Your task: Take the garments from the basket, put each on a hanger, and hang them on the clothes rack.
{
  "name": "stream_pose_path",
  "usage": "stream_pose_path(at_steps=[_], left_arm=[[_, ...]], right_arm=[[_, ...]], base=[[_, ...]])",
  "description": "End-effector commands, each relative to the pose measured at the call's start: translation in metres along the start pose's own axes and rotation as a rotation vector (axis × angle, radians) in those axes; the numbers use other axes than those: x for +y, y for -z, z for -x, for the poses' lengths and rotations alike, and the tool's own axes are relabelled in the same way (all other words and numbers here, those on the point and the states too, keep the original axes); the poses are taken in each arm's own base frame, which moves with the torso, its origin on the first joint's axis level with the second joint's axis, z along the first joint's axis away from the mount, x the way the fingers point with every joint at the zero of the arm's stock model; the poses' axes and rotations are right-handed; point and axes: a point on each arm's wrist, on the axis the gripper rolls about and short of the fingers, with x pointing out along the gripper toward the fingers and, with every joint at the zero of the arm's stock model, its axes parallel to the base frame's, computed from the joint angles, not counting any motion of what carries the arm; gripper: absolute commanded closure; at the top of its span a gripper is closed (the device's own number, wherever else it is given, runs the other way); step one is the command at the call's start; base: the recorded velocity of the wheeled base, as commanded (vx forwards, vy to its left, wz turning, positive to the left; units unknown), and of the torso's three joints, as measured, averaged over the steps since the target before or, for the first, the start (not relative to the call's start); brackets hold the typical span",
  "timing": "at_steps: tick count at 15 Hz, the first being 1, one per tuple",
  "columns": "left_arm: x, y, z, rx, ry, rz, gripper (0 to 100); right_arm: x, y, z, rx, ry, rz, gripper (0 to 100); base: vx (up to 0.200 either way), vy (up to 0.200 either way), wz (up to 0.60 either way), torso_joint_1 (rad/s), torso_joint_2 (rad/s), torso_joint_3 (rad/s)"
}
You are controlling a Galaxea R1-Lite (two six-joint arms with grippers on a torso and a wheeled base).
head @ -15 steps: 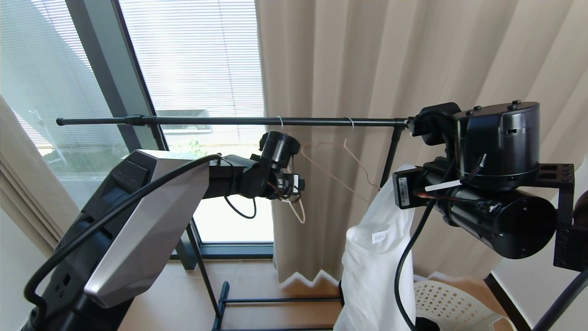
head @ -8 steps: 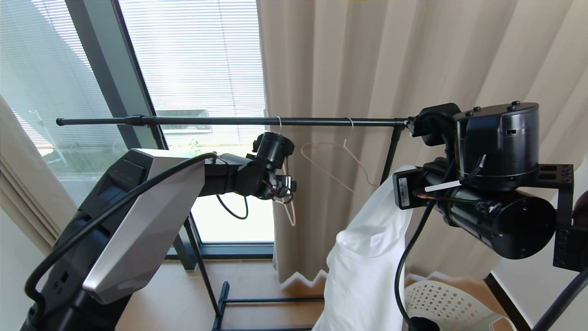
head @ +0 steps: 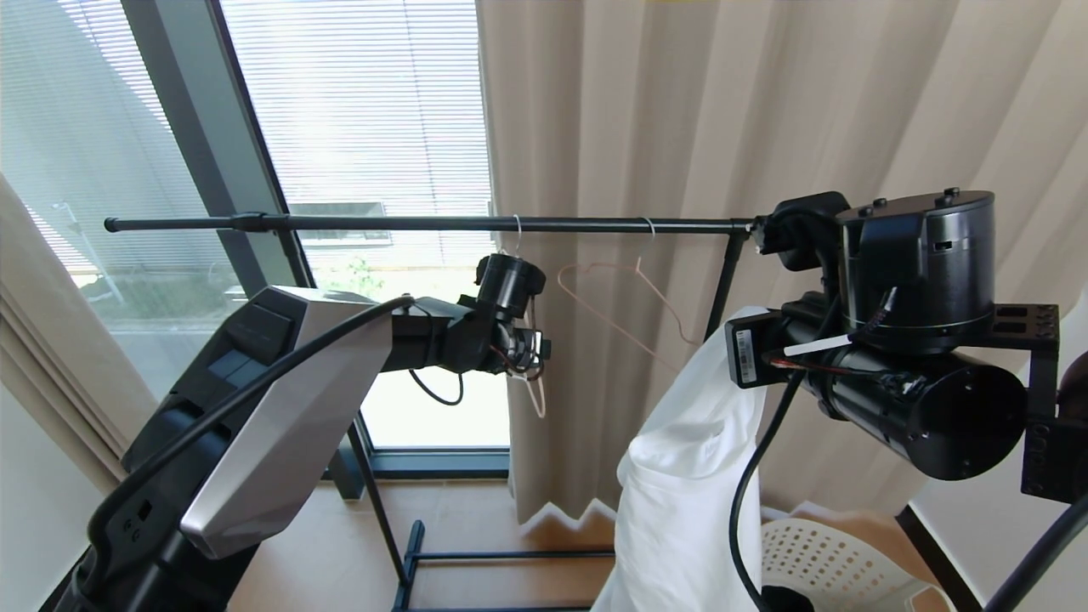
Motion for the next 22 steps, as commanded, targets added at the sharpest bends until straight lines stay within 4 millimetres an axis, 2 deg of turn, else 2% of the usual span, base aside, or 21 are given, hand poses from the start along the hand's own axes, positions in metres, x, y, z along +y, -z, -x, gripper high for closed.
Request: stream_pose_path(at_steps=[1,8,9,22], left_arm=[[0.000,0.005,-0.009,-0.009,-0.002,-0.009,0],[0.004,0.002,-0.011,-0.031,-0.006,-0.002,0],[0.004,0.001,-0.010,-0.031,-0.006,-0.002,100],[0.006,-0.011,0.006,-0.060,0.001,0.016,100]], right_arm=[[0.000,0.000,0.000,0.001,0.000,-0.001,100],[0.003,0.003,-0.003,0.009,0.001,0.006,100],[0.003,0.003,-0.003,0.009,0.001,0.006,100],[0.002,0.002,-0.003,0.008,0.001,0.005,100]], base=[[0.000,0.000,0.00,0.000,0.00,0.000],[0.000,0.000,0.00,0.000,0.00,0.000],[0.000,0.000,0.00,0.000,0.00,0.000],[0.000,0.000,0.00,0.000,0.00,0.000]])
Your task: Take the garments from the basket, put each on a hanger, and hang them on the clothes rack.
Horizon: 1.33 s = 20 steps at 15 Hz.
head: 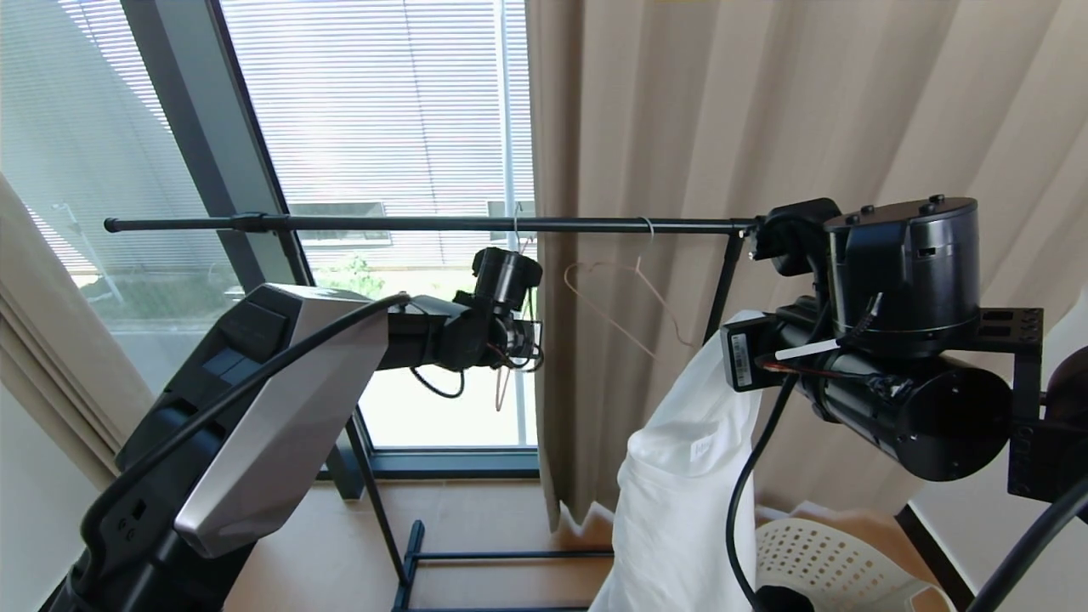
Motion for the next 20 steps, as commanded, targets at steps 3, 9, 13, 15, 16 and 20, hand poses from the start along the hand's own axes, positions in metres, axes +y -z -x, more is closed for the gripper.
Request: stream_pose_path(at_steps=[3,9,13,15,16,20], left_arm=[[0.004,-0.006,0.024,0.003,0.004,0.001,100],[0.009,0.011,0.083,0.081,0.018,-0.053,100],[0.015,0.035,0.126,0.079,0.046,-0.091,100],[0.022,0.045,0.139,0.080,0.050,-0.102,100],[0.028,0.053,0.149,0.076,0.051,-0.107,100],[0.046,0.082,0.172,0.016,0.082,-0.153,100]], right_arm=[[0.000,0.000,0.000,-0.002,-0.001,-0.002,100],[0.000,0.000,0.000,-0.001,-0.001,-0.001,100],[0.000,0.000,-0.001,0.001,0.001,0.000,100],[0.000,0.001,-0.001,0.002,0.000,0.001,100],[0.000,0.001,-0.001,0.002,0.001,0.001,100],[0.000,0.001,-0.001,0.002,0.001,0.001,100]], base=[[0.000,0.000,0.00,0.000,0.00,0.000],[0.000,0.000,0.00,0.000,0.00,0.000],[0.000,0.000,0.00,0.000,0.00,0.000],[0.000,0.000,0.00,0.000,0.00,0.000],[0.000,0.000,0.00,0.000,0.00,0.000],[0.000,0.000,0.00,0.000,0.00,0.000]])
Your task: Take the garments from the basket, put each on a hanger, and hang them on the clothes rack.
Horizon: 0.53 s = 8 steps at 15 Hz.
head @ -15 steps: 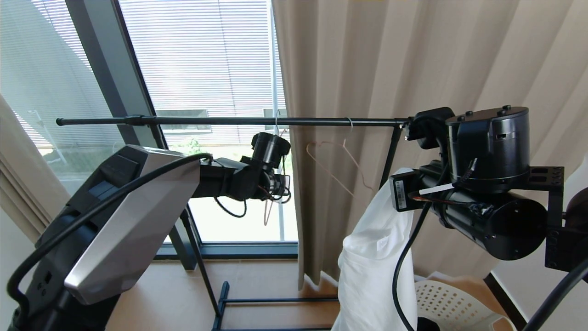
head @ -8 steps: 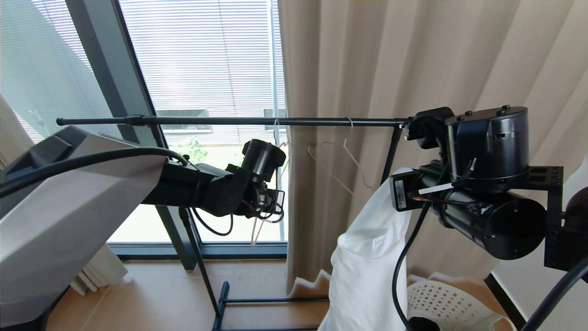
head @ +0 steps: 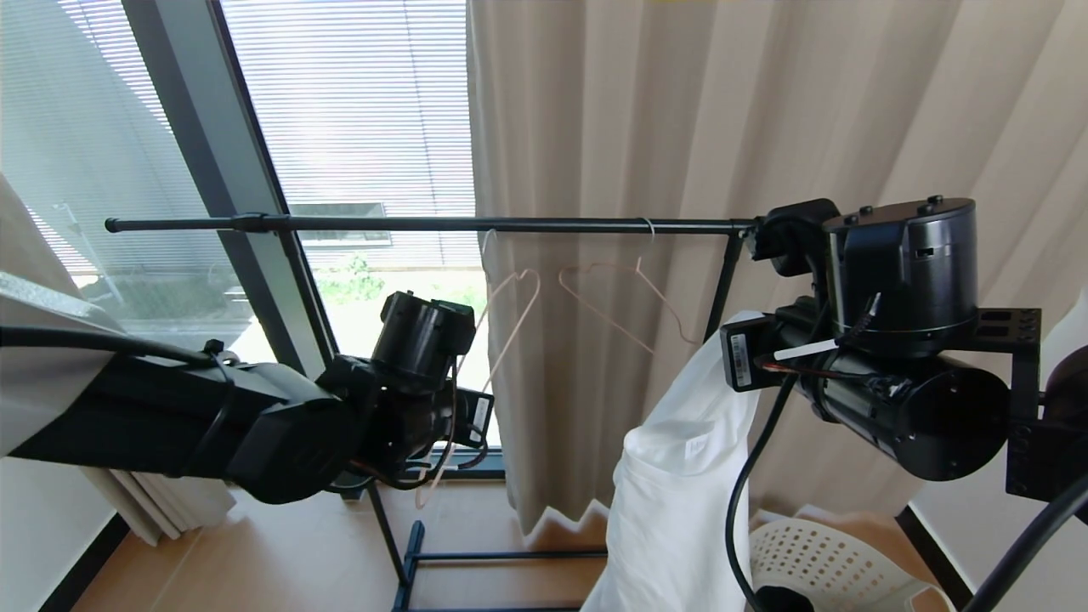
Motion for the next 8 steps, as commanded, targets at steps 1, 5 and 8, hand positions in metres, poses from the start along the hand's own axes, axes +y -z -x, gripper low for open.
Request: stream_pose_path(at_steps=[1,5,8], left_arm=[[0.010,0.020,0.020,-0.050,0.037,-0.029,100],[0.025,0.046,0.037,-0.094,0.180,-0.077,100],[0.031,0.065,0.062,-0.114,0.303,-0.133,100]], right_arm=[[0.000,0.000,0.000,0.001,0.000,0.000,100],[0.003,0.004,-0.005,0.015,0.006,0.011,100],[0.005,0.010,-0.016,0.041,0.025,0.024,100]], base=[[0.000,0.000,0.00,0.000,0.00,0.000],[0.000,0.000,0.00,0.000,0.00,0.000],[0.000,0.000,0.00,0.000,0.00,0.000]])
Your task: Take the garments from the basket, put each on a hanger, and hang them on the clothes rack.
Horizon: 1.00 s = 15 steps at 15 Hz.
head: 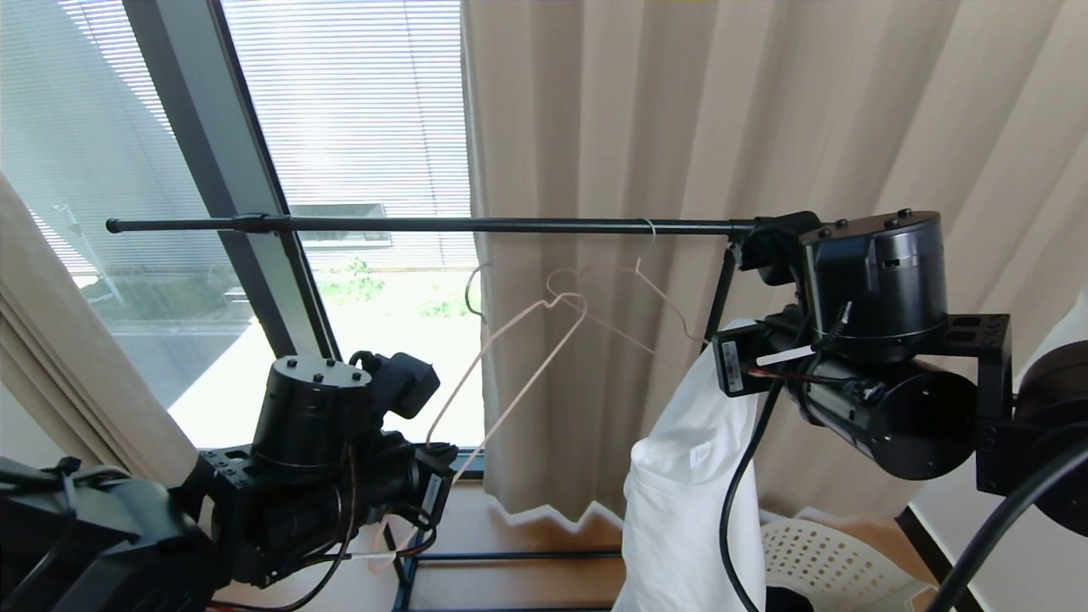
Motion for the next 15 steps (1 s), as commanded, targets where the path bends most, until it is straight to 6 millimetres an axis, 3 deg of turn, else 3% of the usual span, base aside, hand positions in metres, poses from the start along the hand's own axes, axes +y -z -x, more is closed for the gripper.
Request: stream_pose_path(at_steps=[1,6,15], left_arm=[[0.000,0.005,0.024,-0.035,0.032,-0.034,100],[-0.006,0.024,0.039,-0.070,0.122,-0.117,100],[-0.014,0.048,0.052,-0.111,0.328,-0.228,100]], right_arm=[[0.001,0.004,-0.007,0.014,0.013,0.006,100],[-0.004,0.001,-0.009,-0.006,0.141,-0.002,100],[0.007,0.006,-0.025,-0.030,0.229,-0.006,100]], base=[[0.000,0.000,0.00,0.000,0.00,0.000],[0.000,0.000,0.00,0.000,0.00,0.000],[0.000,0.000,0.00,0.000,0.00,0.000]])
